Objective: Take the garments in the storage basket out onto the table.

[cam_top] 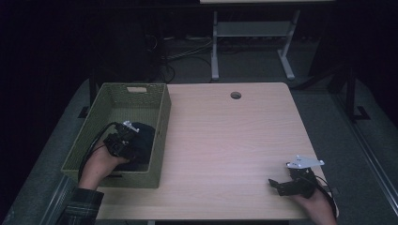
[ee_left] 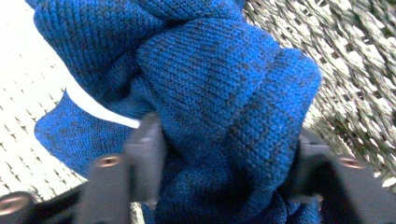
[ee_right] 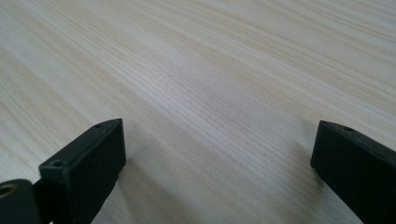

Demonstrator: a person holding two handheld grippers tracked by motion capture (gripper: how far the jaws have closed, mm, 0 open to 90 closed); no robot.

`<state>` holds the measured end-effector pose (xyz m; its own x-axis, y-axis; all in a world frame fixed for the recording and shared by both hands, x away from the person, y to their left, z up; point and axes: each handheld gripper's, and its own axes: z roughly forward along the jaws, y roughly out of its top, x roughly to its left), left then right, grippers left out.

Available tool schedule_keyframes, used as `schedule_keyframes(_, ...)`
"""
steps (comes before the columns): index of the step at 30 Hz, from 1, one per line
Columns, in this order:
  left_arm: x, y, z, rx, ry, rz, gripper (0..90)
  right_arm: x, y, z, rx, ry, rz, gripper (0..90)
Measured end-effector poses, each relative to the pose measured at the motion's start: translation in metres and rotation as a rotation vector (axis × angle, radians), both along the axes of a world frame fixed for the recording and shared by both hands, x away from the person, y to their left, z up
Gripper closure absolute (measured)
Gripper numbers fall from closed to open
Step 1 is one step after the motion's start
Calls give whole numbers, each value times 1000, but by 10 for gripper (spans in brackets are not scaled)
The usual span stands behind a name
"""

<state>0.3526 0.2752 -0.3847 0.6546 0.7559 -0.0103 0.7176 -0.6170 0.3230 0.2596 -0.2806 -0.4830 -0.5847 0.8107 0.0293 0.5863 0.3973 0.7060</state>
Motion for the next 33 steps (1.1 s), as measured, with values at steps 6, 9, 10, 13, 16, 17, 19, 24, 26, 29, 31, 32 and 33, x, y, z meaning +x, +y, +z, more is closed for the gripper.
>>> schedule_keyframes(6,0,0,2,-4,12,17,644,0,0,0,0,1,0,28)
schedule_keyframes(9,0,1,6,-19,7,24,658,0,0,0,0,0,0,28)
schedule_keyframes(10,-1,3,8,-29,4,28,659,0,0,0,0,0,0,28)
schedule_keyframes(13,-1,6,15,-52,2,27,659,0,0,0,0,0,0,28)
schedule_keyframes(16,-3,8,23,-64,-12,21,658,0,0,0,0,0,0,28)
schedule_keyframes(17,-3,9,26,-64,-14,15,658,0,0,0,0,0,0,28)
schedule_keyframes(19,-5,10,33,-71,-27,18,658,0,0,0,0,0,0,28)
schedule_keyframes(24,-6,15,47,-81,-41,13,658,0,0,0,0,0,0,28)
schedule_keyframes(26,-7,18,53,-94,-55,18,659,0,0,0,0,-1,0,28)
schedule_keyframes(29,-9,20,62,-93,-73,21,659,0,0,0,0,-1,1,28)
schedule_keyframes(31,-10,22,68,-95,-86,27,659,0,0,0,0,-1,1,28)
schedule_keyframes(32,-11,23,70,-100,-89,32,659,0,0,0,0,-1,1,28)
schedule_keyframes(33,-11,25,74,-105,-97,32,660,0,0,0,0,-1,1,28)
